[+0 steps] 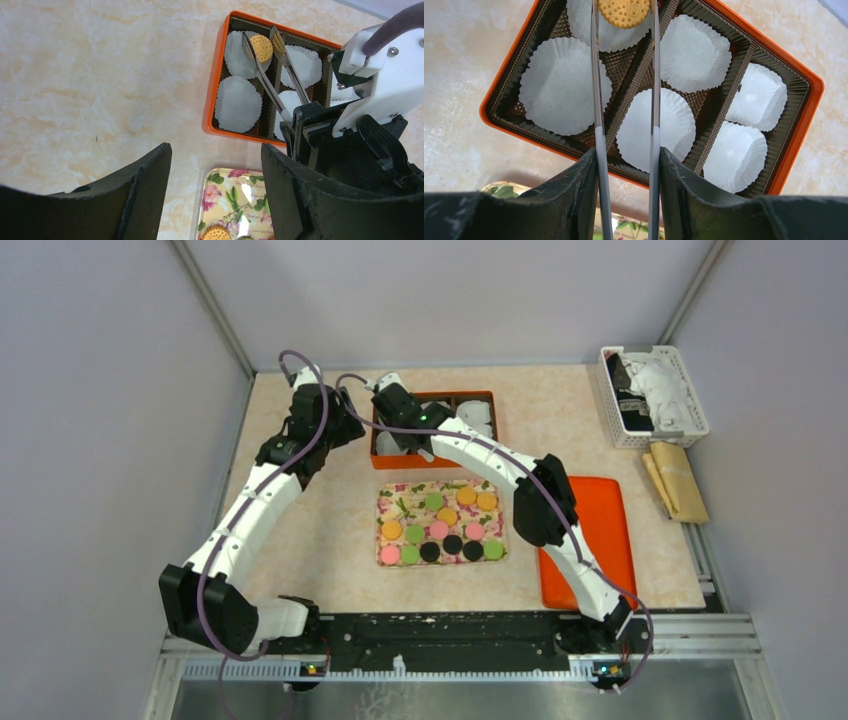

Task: Pack the cookies

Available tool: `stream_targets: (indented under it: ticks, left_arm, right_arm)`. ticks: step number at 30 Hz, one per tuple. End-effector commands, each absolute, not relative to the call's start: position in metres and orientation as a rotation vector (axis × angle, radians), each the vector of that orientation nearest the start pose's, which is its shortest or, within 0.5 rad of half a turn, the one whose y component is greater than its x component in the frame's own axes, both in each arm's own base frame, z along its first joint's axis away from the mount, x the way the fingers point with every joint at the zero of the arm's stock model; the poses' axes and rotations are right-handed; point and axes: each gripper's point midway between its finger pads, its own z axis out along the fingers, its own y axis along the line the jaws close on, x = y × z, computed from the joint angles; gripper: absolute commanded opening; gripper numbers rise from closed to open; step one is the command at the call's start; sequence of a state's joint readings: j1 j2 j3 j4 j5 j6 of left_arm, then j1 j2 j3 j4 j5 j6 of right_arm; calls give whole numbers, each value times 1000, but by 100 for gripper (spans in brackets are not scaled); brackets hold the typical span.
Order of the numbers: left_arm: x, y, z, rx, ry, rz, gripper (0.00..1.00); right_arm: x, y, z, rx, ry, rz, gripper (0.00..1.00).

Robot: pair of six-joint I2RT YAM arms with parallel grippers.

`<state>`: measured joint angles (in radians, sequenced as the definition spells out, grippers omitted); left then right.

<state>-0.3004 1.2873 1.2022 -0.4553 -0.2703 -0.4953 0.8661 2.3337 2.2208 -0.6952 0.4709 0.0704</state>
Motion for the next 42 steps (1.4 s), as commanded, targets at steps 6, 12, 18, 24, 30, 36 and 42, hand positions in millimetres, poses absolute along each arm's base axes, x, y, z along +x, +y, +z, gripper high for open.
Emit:
stream_targets:
  ticks: [6,12,18,24,30,36,42]
  left_arm:
    - [382,-83,259,-363,2007,-191,73]
    - [382,-83,259,-358,2007,-190,73]
    - [381,-73,268,-397,1973,-160,74]
    - [387,-44,265,-512,1976,-175,75]
    - [397,-42,251,-530,2009,-180,75]
    - [406,-48,241,-541,2035,-217,75]
    - [418,-35,232,-622,2053,-210,75]
  right_arm:
    - [454,401,175,-583,2074,-47,43]
    - [455,403,176,-581,2066,-42,47]
    - [452,398,178,-568,2075,-46,44]
    - [435,386,194,-547,2080,5,42]
    - [402,365,214,-531,2088,78,40]
    - [353,347,227,-580,2073,116,41]
    - [295,342,229,-674,2060,172,41]
